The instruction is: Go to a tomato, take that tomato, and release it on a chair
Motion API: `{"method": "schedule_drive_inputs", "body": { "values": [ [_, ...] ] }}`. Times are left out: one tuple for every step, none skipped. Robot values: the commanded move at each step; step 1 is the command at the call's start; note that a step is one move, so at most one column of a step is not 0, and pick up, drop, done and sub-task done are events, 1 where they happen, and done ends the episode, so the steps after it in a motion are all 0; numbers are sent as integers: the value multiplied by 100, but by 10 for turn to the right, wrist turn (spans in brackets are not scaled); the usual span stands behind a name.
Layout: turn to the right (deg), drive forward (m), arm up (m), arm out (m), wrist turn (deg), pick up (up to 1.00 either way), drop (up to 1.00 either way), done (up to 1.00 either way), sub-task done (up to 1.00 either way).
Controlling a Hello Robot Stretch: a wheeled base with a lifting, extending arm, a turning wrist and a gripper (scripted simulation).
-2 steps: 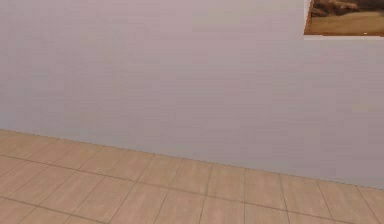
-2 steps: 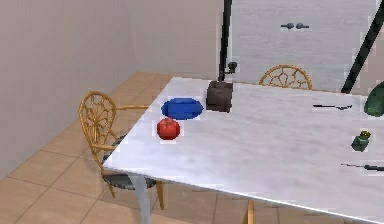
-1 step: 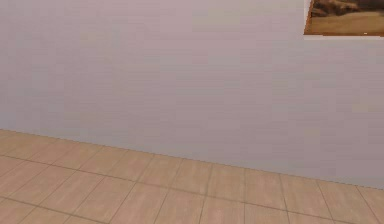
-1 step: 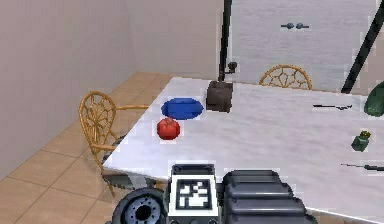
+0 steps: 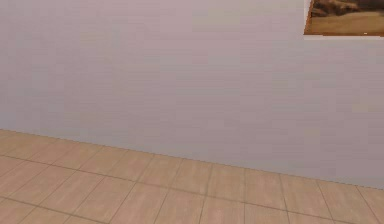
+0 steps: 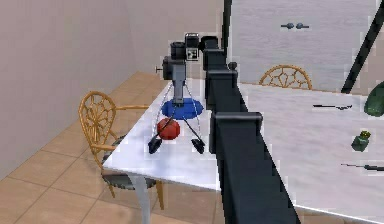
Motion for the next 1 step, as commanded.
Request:
{"method": "schedule_drive_inputs", "body": {
  "values": [
    [0, 0, 0, 2, 0, 0, 0, 0, 0]
  ]
}}
